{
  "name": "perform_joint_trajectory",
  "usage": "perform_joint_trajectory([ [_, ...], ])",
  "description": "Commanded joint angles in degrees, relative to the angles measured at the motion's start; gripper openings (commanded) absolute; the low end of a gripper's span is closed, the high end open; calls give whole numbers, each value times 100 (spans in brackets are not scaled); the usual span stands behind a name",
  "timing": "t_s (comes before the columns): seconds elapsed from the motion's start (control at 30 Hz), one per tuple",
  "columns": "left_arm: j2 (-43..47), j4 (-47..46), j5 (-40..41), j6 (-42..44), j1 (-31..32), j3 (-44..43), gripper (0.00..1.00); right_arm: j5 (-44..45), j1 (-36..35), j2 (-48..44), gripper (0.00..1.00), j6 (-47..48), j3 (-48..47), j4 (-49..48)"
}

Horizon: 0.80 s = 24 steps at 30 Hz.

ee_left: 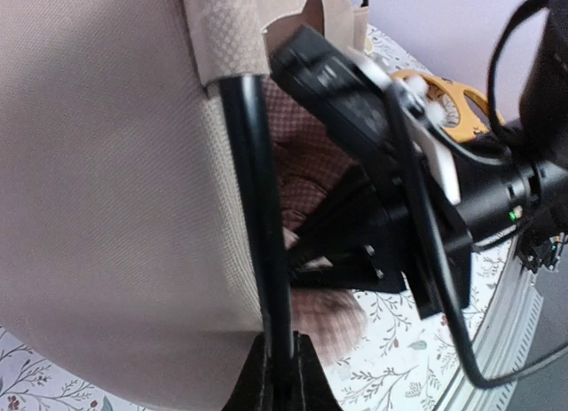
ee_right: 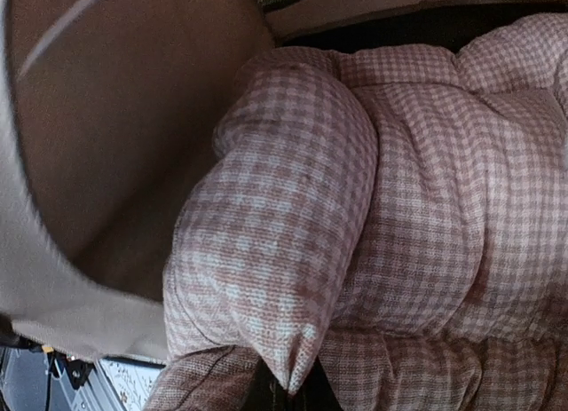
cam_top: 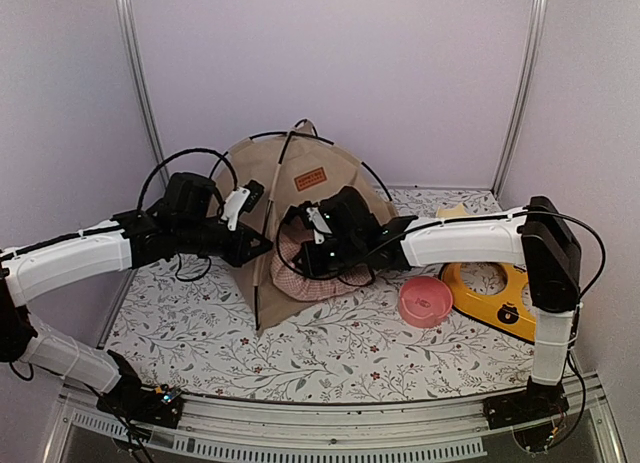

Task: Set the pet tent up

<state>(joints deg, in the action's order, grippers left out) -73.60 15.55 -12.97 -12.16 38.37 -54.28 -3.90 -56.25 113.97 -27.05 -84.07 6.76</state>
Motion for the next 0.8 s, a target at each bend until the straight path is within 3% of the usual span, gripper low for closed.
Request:
perform_joint_trajectory([
  [0.0, -31, 299, -774, 287, 240, -25, 0, 522, 326, -3, 0, -88, -277, -666],
  [0.23, 227, 213, -1287, 549, 320, -78, 0, 587, 361, 632, 0, 59, -652, -1216],
  [0.57, 390, 229, -88, 270, -34, 2, 0, -288, -80, 1003, 0, 518, 21, -1739],
  [0.63, 386, 214, -88, 221, -151, 49, 0, -400, -93, 897, 9, 542, 241, -1733],
  [0.77, 303, 204, -101, 177, -224, 90, 0, -105, -97, 360, 40, 527, 717, -1647],
])
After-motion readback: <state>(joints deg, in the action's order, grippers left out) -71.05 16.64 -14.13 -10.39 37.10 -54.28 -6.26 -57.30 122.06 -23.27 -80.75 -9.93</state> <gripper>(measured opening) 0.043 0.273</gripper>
